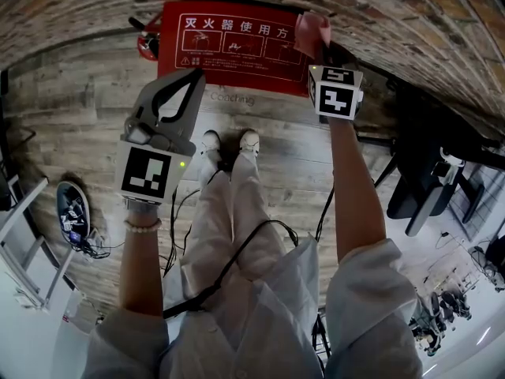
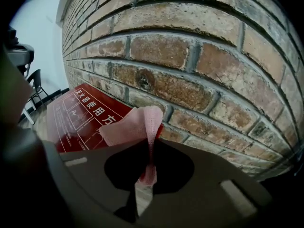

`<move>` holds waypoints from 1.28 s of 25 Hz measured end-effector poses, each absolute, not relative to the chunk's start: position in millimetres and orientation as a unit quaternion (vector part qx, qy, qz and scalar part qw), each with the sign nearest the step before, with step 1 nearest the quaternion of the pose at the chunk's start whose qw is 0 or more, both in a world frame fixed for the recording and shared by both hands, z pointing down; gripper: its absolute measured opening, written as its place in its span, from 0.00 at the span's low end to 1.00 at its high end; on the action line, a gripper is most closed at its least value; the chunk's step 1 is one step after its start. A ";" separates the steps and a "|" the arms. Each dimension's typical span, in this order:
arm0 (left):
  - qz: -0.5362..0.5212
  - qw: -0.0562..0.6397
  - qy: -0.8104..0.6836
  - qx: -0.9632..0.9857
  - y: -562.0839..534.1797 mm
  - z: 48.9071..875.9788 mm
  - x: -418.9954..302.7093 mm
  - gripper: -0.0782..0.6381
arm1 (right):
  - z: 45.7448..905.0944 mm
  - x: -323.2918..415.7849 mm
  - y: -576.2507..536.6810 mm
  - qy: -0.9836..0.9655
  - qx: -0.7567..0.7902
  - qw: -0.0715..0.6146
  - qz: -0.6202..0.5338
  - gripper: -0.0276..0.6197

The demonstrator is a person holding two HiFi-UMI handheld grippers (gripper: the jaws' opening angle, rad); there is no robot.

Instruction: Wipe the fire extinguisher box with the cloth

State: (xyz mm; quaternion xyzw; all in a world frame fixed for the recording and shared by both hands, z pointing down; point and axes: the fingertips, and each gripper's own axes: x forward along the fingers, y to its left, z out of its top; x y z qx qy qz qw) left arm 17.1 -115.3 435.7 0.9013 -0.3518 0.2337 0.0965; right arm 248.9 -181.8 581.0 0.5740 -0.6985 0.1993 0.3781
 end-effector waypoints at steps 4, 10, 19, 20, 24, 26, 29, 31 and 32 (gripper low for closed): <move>0.237 0.092 -0.346 0.903 -112.6 435.7 18.2 0.09 | 582.2 254.7 -179.6 -0.696 0.574 0.385 0.198 0.07; 0.240 0.087 -0.351 0.901 -111.1 432.5 12.5 0.09 | 579.7 255.9 -179.6 -0.695 0.574 0.386 0.195 0.07; 0.230 0.087 -0.370 0.896 -108.8 422.8 -4.9 0.09 | 538.7 233.0 -173.5 -0.727 0.568 0.348 0.168 0.07; 0.229 0.087 -0.373 0.895 -108.1 422.1 -8.1 0.09 | 532.2 227.0 -171.5 -0.734 0.563 0.342 0.164 0.07; 0.227 0.094 -0.387 0.889 -105.2 420.2 -24.0 0.09 | 509.4 194.7 -161.3 -0.762 0.538 0.325 0.155 0.07; 0.226 0.095 -0.394 0.886 -103.5 419.0 -32.8 0.09 | 499.2 174.3 -156.5 -0.777 0.524 0.314 0.152 0.07; 0.225 0.097 -0.404 0.881 -100.7 418.5 -47.2 0.09 | 485.9 139.2 -151.4 -0.799 0.502 0.294 0.152 0.07; 0.225 0.098 -0.409 0.879 -98.8 418.6 -57.3 0.09 | 479.2 112.9 -148.4 -0.815 0.484 0.281 0.153 0.07; 0.225 0.099 -0.412 0.877 -97.8 418.7 -62.4 0.09 | 477.0 99.0 -146.7 -0.822 0.473 0.277 0.153 0.07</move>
